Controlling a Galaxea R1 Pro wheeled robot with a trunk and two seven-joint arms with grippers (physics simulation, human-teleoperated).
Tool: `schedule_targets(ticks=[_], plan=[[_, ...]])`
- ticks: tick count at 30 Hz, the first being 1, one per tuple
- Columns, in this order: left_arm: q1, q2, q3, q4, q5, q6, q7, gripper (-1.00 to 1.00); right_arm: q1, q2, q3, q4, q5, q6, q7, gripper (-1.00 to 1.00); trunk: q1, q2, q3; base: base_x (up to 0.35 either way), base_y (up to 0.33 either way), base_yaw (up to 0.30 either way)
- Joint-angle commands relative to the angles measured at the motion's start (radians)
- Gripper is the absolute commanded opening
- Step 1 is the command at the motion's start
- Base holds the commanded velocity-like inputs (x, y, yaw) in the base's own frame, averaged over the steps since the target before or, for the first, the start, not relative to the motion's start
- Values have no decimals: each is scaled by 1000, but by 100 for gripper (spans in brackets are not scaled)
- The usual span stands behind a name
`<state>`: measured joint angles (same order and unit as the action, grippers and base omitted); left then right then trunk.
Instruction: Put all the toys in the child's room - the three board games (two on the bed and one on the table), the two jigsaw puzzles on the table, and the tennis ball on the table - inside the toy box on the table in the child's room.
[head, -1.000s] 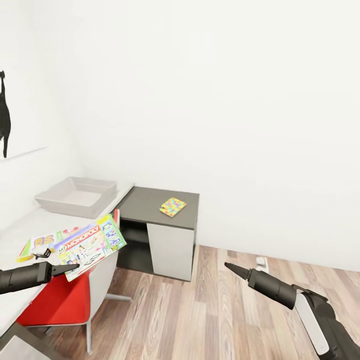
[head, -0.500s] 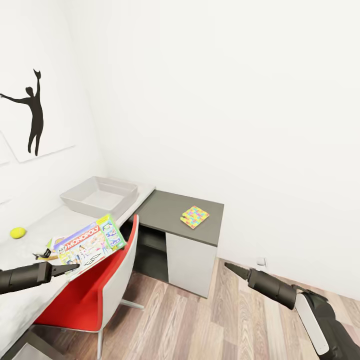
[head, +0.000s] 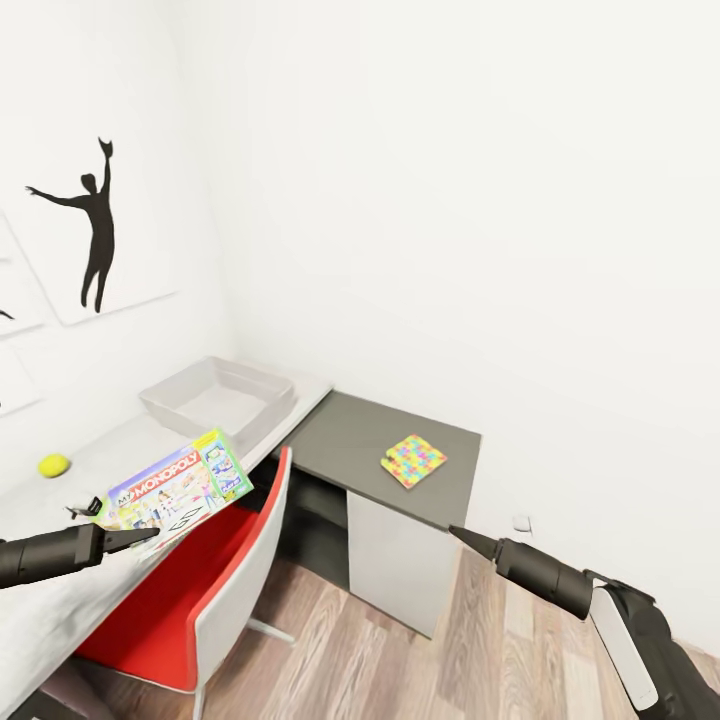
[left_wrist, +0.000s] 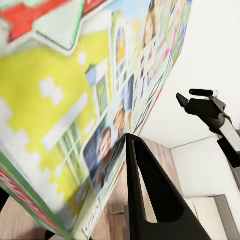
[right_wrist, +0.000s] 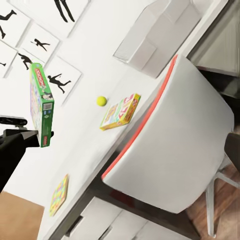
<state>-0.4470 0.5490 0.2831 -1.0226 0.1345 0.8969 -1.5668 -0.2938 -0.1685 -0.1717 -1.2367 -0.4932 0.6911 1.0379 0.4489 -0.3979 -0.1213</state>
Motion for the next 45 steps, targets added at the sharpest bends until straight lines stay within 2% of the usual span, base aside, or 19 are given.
schedule_targets(ticks=[1, 8, 16, 30, 45], plan=[[-1, 0, 0, -1, 0, 10, -4, -100, -1, 0, 0, 1, -5, 5, 1, 100, 1, -2, -2, 286, -180, 20], [-1, 0, -1, -1, -1, 10, -4, -100, -1, 0, 0, -7, -9, 12, -7, 100, 1, -2, -2, 226, -142, 5], [-1, 0, 0, -1, 0, 10, -4, -100, 0, 0, 0, -89, -6, 100, -1, 100, 1, -2, -2, 88, 8, 3], [-1, 0, 0, -1, 1, 8, -4, -100, 1, 0, 0, -97, -2, 102, -4, 100, 1, -2, 6, 304, 25, 204], [-1, 0, 1, 15, -1, 8, -4, -100, 1, 0, 0, -95, -5, 101, -4, 100, 1, -2, 20, 293, 45, -67]])
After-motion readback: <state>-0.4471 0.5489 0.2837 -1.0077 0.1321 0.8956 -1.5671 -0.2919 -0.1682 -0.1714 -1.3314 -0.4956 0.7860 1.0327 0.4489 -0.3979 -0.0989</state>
